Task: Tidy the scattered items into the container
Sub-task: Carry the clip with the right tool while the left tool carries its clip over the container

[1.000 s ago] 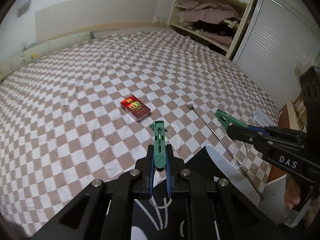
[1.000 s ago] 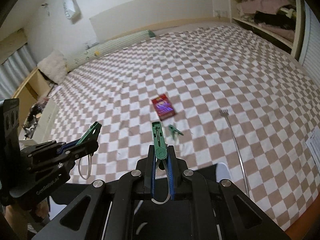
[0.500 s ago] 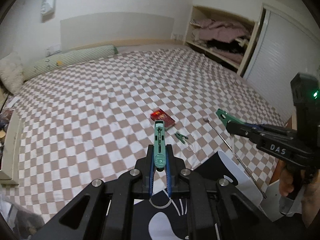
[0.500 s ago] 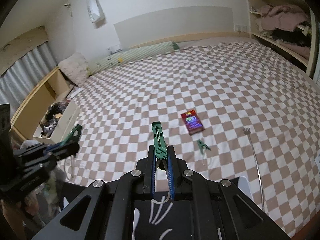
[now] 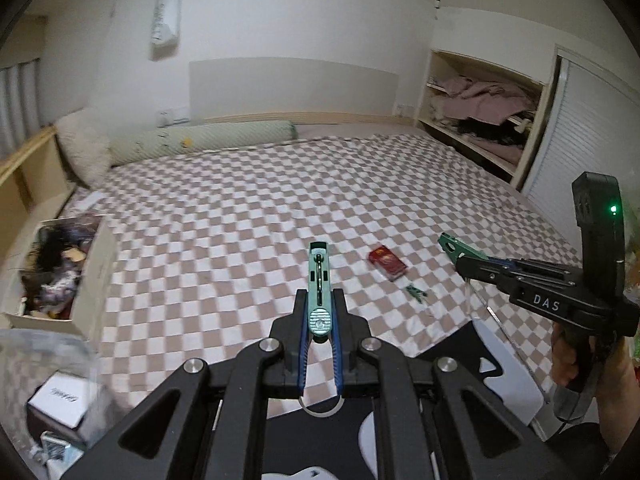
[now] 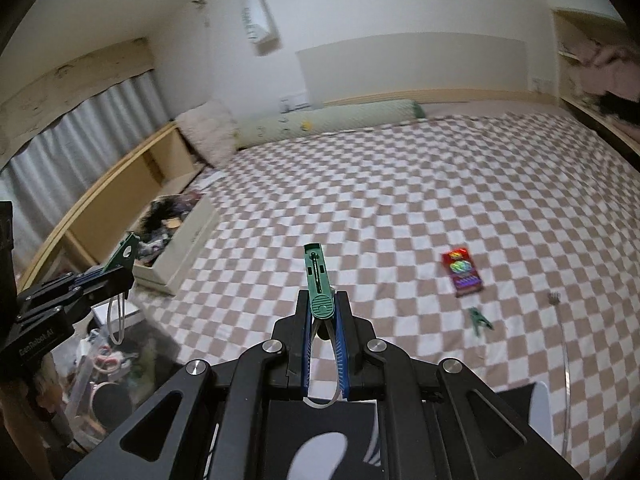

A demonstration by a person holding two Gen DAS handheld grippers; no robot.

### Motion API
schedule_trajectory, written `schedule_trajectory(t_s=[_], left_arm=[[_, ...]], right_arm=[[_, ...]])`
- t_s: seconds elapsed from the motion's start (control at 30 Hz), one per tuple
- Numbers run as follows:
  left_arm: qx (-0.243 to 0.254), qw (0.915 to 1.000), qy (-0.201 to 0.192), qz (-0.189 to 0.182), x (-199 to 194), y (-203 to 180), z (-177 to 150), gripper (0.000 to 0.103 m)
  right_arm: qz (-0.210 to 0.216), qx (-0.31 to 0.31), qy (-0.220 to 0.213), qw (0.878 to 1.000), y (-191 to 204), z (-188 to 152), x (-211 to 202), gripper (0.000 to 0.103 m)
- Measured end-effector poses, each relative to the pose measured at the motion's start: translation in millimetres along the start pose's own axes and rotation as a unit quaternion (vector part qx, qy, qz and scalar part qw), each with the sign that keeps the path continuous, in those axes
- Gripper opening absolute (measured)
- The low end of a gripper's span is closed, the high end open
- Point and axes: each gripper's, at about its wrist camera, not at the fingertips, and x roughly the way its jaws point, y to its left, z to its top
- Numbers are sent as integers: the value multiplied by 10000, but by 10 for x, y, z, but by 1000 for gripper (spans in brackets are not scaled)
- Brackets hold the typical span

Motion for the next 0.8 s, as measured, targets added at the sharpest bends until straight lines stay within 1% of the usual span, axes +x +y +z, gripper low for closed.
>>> schedule_trajectory(t_s=[0.1,0.27,0.5,0.77,0.8], left_arm=[[-131,9999,-35,66,-148,154,-46,10],[-300,9990,-114,318,-437,423,-135,10],[-561,9962,-139,651,-726,738,-316,10],[-735,9903,-496,1069,-1239,1083,-510,10],[-755,9899,-531,1074,-1298,1120,-538,10]], right_arm=[[160,-171,-69,9997,207,5,3,12],[526,-479,-109,9974,593,9,40,12],[829,-881,-50,9926,1034,-29,125,12],[1201,-1216,62,9853,1532,-76,242,12],[1249,-1260,73,9841,1586,-81,249,12]])
